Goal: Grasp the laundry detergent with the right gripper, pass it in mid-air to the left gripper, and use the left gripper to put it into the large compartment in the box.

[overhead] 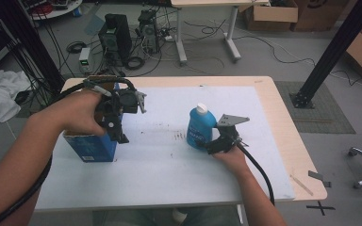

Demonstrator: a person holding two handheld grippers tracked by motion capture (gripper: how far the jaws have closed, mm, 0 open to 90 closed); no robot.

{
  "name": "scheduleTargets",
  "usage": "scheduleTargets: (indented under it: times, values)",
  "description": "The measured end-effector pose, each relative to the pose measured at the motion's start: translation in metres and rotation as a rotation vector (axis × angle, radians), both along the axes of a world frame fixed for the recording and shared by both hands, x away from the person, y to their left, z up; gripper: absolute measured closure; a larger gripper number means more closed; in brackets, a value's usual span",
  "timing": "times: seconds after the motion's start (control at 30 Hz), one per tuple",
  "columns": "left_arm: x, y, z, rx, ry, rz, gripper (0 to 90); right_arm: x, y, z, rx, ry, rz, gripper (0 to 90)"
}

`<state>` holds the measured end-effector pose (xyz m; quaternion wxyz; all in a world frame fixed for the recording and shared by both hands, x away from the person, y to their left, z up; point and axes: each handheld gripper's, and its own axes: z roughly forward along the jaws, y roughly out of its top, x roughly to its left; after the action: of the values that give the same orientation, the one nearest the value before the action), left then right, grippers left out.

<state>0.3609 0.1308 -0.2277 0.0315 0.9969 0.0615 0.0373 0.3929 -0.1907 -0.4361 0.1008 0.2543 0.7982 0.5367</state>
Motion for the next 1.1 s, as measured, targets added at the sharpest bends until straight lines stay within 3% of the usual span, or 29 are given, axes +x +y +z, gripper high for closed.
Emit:
scheduleTargets:
  times: [0.17,0.4,0.73,1.1]
  values:
    - [-0.0002,0.0006,-0.0002,0.001,0.000,0.004,0.1,0.0016,0.0049,-0.0038,0.038,-0.011,-0.024,0.0]
    - [-0.0002,0.0007,-0.0017,0.001,0.002,0.005,0.1,0.0016,0.0092,-0.0046,0.049,-0.034,-0.031,0.8]
    - [0.0008,0.0015,-0.0049,0.006,0.008,0.006,0.1,0.0022,0.0057,-0.0074,0.060,-0.053,-0.070,13.2]
    - [0.0007,0.0005,-0.0031,0.011,0.006,0.009,0.1,0.0014,0.0065,-0.0052,0.062,-0.067,-0.053,19.9]
